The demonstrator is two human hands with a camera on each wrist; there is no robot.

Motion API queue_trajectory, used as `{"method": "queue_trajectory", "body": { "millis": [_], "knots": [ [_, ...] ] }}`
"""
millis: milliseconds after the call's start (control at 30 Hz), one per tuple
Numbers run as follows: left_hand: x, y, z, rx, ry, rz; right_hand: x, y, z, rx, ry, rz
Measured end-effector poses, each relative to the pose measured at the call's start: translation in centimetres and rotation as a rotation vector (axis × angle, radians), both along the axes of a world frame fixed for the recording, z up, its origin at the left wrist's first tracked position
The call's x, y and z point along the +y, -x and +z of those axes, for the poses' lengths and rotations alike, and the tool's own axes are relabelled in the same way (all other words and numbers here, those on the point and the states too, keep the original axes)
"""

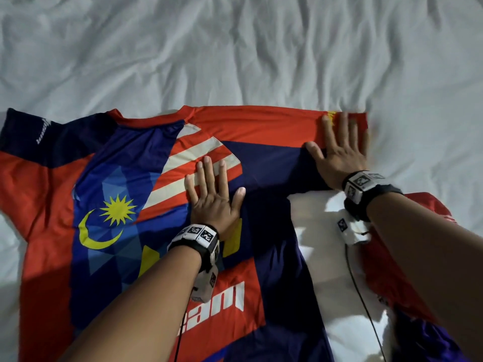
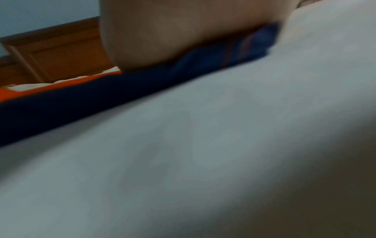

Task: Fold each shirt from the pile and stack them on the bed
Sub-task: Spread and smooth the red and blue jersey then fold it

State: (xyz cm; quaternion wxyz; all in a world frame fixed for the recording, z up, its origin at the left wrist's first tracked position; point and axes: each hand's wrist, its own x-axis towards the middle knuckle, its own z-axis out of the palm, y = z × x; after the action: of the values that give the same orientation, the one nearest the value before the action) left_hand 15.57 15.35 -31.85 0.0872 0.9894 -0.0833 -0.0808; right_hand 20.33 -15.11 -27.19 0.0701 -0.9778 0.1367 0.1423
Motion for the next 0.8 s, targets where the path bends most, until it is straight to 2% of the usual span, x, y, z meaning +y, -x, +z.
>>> {"method": "queue_trajectory", "body": {
  "millis": [100, 167, 200, 267, 300, 333, 467, 567, 633, 700, 733, 800],
  "knots": [
    [-0.1, 0.0, 0.0, 0.010, -0.019, 0.005, -2.1, 0.2, 0.8, 0.009, 0.036, -0.199],
    [-0.2, 0.0, 0.0, 0.025, -0.022, 0.019, -0.9, 0.3, 1.9, -0.062, 0.054, -0.239],
    [-0.2, 0.1, 0.1, 0.024, -0.023, 0.024, 0.6, 0.4, 2.6, -0.104, 0.039, -0.171],
    [-0.3, 0.1, 0.3, 0.007, -0.025, 0.023, 4.3, 1.6, 3.0, -0.141, -0.039, 0.106],
    [-0.3, 0.0, 0.4, 0.014, -0.028, 0.017, 5.9, 2.7, 2.7, -0.126, -0.070, 0.229],
    [-0.3, -0.1, 0.5, 0.035, -0.036, 0.008, 6.7, 3.8, 2.1, -0.086, -0.085, 0.280],
    [-0.3, -0.3, 0.9, 0.115, -0.042, -0.010, 3.9, 6.5, -0.1, 0.000, -0.004, 0.052],
    [0.0, -0.6, 1.9, 0.184, 0.005, -0.023, 3.7, 6.4, 0.5, 0.012, -0.002, -0.093],
    [0.3, -1.0, 3.1, 0.250, 0.103, -0.052, 6.1, 6.4, 1.4, -0.051, 0.002, -0.049],
    [1.3, -1.5, 4.6, 0.278, 0.278, -0.057, 9.5, 6.6, 2.2, -0.110, -0.040, 0.051],
    [2.3, -1.7, 5.5, 0.239, 0.384, -0.040, 11.4, 6.6, 2.6, -0.124, -0.069, 0.090],
    [5.2, -1.9, 7.3, 0.049, 0.556, -0.007, 15.6, 6.4, 2.9, -0.128, -0.125, 0.157]
  ]
}}
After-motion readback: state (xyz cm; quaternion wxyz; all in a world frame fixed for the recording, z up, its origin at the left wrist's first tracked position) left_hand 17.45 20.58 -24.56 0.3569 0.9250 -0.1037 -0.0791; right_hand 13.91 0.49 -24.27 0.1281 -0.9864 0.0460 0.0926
